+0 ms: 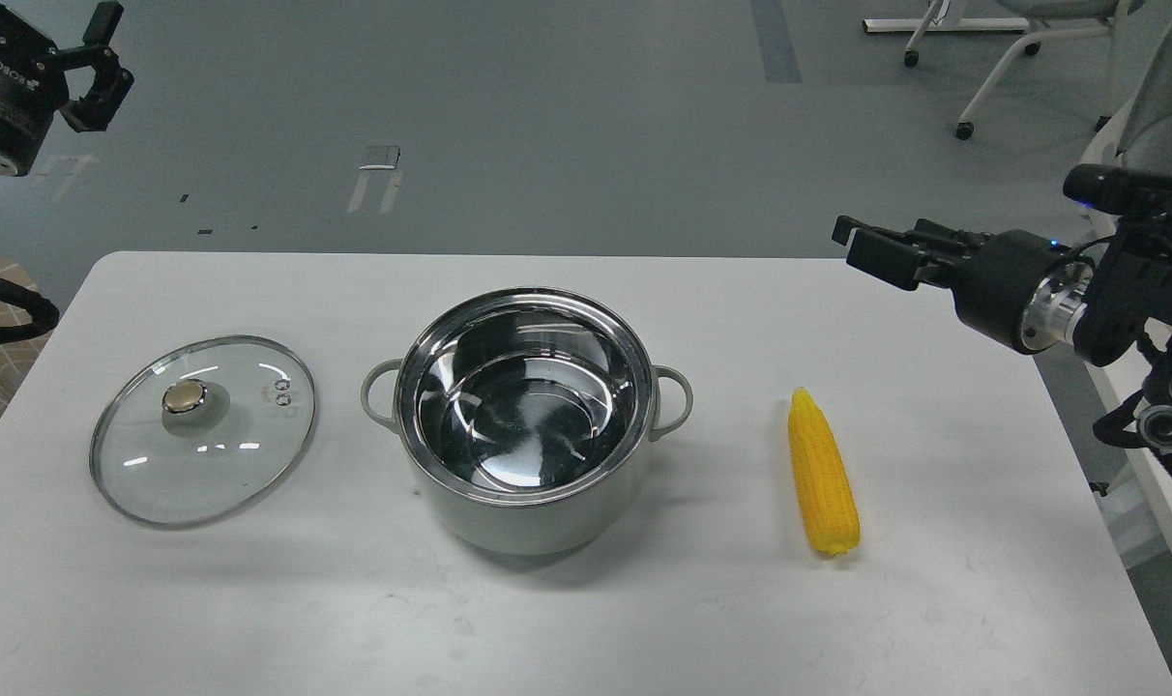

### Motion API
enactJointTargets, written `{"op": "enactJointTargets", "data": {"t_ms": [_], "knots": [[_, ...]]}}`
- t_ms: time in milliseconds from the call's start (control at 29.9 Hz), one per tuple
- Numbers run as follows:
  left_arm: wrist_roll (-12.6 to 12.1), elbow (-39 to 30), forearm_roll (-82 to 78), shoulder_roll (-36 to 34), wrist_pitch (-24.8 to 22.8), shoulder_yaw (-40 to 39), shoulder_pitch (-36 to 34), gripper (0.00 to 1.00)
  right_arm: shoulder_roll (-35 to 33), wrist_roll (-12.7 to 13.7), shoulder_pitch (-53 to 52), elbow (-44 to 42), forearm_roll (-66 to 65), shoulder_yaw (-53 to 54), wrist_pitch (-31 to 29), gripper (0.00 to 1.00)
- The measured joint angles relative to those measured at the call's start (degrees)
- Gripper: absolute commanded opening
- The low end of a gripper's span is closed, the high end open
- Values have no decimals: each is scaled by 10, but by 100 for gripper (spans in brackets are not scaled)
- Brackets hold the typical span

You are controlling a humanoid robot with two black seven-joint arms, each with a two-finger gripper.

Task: Open pot and put corn in
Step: 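Move the right gripper down to the yellow corn and grasp it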

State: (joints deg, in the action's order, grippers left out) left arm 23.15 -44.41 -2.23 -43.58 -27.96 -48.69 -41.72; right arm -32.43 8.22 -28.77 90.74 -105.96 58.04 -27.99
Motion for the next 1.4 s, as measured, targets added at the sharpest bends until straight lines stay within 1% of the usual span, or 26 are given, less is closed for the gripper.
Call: {"op": "enactJointTargets", "data": {"t_ms": [67,201,368,434,501,535,668,702,769,869,969,1069,1103,1170,1237,1270,1303,1404], "knots": [[-17,4,1,16,0,-28,0,98,11,2,1,-2,-21,-26,0,100],[-28,-3,-2,32,0,-41,-2,98,28,9,12,-14,-37,-54,0,100],[-28,-58,-4,37,-1,-48,-2,98,50,17,41,-37,-79,-86,0,100],[-27,-74,-4,31,-1,-49,-1,98,66,29,49,-46,-85,-92,0,100],[-26,-80,-4,29,-1,-49,0,98,83,48,59,-58,-88,-95,0,100],[-26,-80,-4,29,-1,-49,0,98,88,53,65,-64,-90,-96,0,100],[-26,-79,-4,30,-1,-49,1,98,99,61,79,-77,-121,-112,0,91],[-26,-78,-4,30,-1,-49,1,98,100,62,80,-80,-129,-117,0,91],[-26,-78,-4,31,0,-49,1,98,102,64,82,-85,-136,-122,0,85],[-26,-78,-4,31,0,-48,1,98,104,65,85,-89,-138,-124,0,65],[-26,-78,-4,31,0,-48,1,98,105,65,89,-91,-138,-124,0,57],[-26,-78,-4,31,0,-49,1,98,105,65,90,-93,-137,-124,0,44],[-26,-78,-4,31,0,-49,1,98,105,64,91,-94,-136,-124,0,35],[-26,-78,-4,29,0,-49,1,98,105,62,92,-94,-133,-124,0,25],[-26,-78,-4,27,0,-49,1,98,105,60,92,-93,-131,-124,0,6],[-26,-78,-4,26,0,-49,1,98,104,60,92,-92,-130,-123,0,1],[-26,-78,-4,24,0,-49,1,98,103,59,93,-90,-130,-121,0,0],[-25,-78,-4,14,0,-49,2,98,100,59,90,-86,-129,-103,0,0]]}}
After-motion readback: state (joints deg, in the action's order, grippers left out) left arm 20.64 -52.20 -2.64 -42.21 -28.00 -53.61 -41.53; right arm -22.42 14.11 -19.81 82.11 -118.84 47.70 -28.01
